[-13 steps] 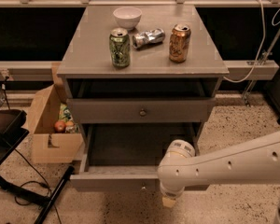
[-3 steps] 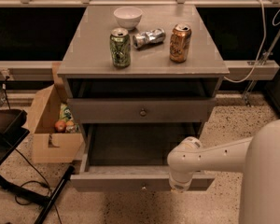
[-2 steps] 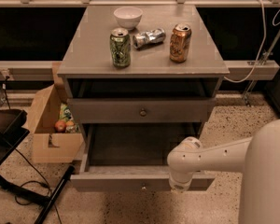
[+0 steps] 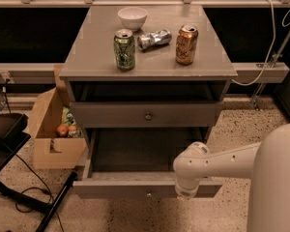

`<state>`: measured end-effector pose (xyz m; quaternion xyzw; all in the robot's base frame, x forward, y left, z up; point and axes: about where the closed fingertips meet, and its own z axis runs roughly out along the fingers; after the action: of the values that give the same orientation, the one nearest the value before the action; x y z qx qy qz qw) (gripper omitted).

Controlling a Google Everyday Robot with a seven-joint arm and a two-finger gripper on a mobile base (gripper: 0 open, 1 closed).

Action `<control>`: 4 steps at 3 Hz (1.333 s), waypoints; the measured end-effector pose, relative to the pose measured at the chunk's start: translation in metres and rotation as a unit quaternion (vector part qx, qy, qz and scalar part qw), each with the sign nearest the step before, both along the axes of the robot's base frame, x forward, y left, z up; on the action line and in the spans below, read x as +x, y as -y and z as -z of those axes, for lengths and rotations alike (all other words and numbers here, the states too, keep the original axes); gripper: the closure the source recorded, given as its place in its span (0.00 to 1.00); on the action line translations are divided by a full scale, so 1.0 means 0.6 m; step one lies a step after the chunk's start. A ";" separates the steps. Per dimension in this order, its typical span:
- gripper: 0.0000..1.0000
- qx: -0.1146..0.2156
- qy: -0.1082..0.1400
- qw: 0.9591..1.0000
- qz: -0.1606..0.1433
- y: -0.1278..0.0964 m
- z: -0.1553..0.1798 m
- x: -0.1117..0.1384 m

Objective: Open middle drawer

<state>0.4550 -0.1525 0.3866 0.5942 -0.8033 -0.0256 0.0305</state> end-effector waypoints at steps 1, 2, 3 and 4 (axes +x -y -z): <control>0.37 0.000 0.000 1.000 0.000 0.000 0.000 0.000; 0.14 0.000 0.000 1.000 0.000 0.000 0.000 0.000; 0.00 0.000 0.000 1.000 0.000 0.000 0.000 0.000; 0.00 0.000 0.000 1.000 0.000 0.000 0.000 0.000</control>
Offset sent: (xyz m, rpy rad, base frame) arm 0.0000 0.0000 0.0000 0.0000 0.0000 0.0000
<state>0.4550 -0.1525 0.3865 0.5942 -0.8033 -0.0256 0.0305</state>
